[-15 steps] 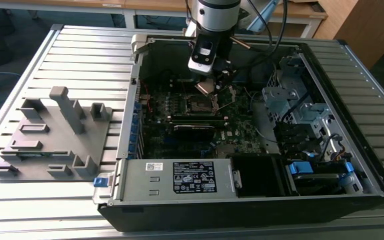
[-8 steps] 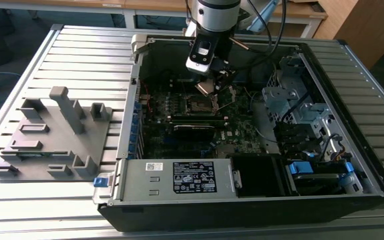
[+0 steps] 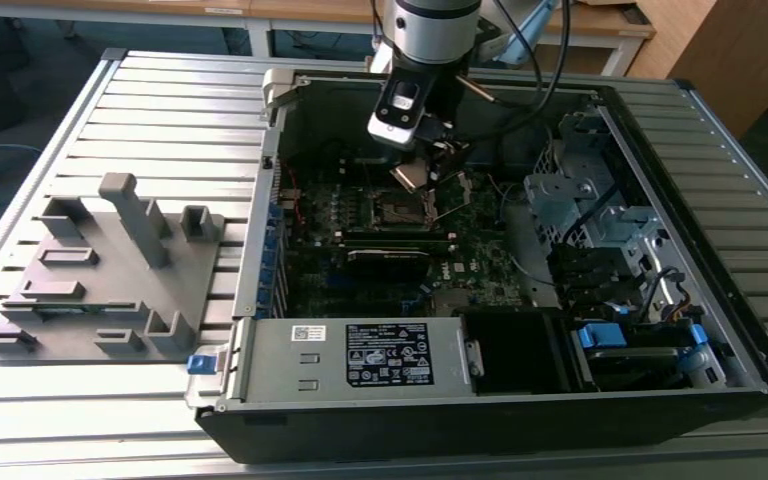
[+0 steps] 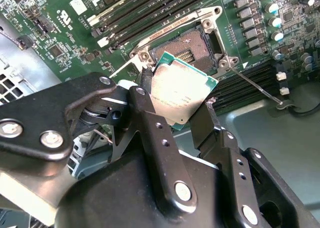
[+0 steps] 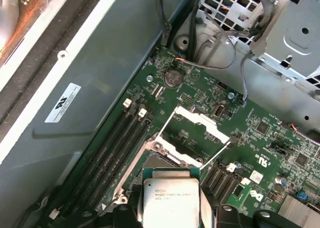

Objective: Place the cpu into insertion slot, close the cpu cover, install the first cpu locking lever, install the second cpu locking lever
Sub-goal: 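Place the cpu into insertion slot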

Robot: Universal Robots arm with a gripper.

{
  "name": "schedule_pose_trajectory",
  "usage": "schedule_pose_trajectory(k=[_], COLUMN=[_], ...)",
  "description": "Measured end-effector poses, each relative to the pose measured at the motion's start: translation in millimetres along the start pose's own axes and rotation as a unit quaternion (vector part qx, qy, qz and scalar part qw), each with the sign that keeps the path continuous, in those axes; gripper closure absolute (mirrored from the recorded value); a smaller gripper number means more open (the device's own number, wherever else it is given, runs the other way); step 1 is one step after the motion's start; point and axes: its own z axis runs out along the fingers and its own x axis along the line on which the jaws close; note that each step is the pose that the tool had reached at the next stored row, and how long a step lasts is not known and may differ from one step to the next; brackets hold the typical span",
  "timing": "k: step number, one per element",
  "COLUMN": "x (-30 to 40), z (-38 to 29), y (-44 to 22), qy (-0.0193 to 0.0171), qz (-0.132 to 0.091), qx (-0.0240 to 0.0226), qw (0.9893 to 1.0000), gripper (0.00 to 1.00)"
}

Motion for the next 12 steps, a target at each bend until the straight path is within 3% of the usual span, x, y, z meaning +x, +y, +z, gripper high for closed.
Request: schedule_pose_trajectory(k=[12], x=[0.0], z=[0.1], y=[0.0], qy=[-0.0004], qz=[0.005], qx=[-0.0001], qw=[1.0000], gripper=[0.46])
